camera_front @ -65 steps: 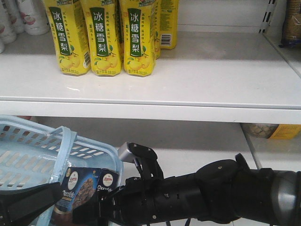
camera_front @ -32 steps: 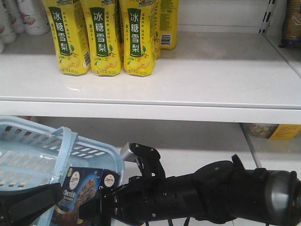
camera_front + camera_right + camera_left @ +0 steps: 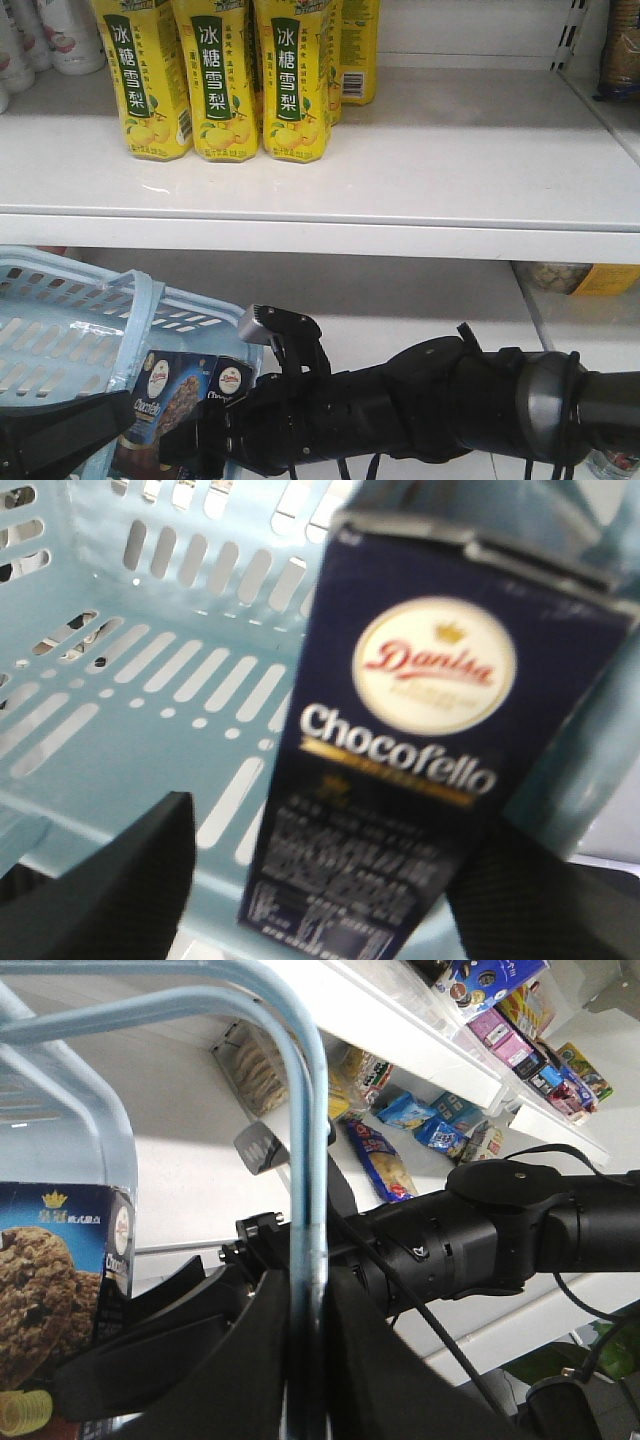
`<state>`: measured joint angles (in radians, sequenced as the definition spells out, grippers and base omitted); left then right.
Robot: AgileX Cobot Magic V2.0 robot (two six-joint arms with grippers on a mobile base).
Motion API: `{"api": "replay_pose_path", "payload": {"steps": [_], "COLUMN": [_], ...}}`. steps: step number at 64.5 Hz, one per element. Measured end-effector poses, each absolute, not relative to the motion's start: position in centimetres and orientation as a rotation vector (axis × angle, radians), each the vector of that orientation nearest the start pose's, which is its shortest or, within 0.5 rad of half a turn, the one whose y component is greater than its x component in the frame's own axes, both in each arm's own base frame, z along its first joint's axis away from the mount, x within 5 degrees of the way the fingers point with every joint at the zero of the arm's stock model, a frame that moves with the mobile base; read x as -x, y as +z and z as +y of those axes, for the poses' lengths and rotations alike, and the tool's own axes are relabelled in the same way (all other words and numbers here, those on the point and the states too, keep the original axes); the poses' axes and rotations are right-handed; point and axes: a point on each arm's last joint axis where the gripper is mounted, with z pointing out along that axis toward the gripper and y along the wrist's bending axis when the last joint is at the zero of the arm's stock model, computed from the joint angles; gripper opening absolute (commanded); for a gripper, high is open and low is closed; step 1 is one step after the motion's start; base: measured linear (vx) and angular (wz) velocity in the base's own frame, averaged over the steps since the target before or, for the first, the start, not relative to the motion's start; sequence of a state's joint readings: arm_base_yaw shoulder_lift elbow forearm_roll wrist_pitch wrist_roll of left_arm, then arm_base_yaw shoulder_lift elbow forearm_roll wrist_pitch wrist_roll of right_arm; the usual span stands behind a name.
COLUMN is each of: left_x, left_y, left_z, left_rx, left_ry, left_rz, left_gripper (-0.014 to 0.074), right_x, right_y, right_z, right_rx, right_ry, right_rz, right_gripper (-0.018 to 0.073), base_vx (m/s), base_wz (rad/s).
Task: Left arm holds basket, right arm returns cookies
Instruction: 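Grasp the cookie box with the right gripper and lift it out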
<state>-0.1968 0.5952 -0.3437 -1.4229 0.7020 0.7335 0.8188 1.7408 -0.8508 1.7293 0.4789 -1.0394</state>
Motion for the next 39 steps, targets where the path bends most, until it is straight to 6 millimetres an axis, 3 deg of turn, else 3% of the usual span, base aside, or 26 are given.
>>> {"api": "replay_pose_path", "payload": {"steps": [19, 39], "left_x": [-9.24, -9.23], "left_y": [27.43, 27.45], "left_z": [-7.79, -7.80], "left_rx": [-0.076, -0.075], "left_ry": [-1.212, -1.217], "left_rz": [1.969, 1.968], "left_gripper": [-0.0007, -0.0007], "right_x": [-20.15, -19.68], "right_y": [17.49, 17.68], "right_z": [27.38, 27.44], "right_rx": [0.434, 0.529], "right_ry": [1.212, 1.235], "right_rz": [2.529, 2.519], "right_gripper": [-0.0015, -0.0003], "base_vx": [0.00, 0.00], "base_wz": [0.00, 0.00]}}
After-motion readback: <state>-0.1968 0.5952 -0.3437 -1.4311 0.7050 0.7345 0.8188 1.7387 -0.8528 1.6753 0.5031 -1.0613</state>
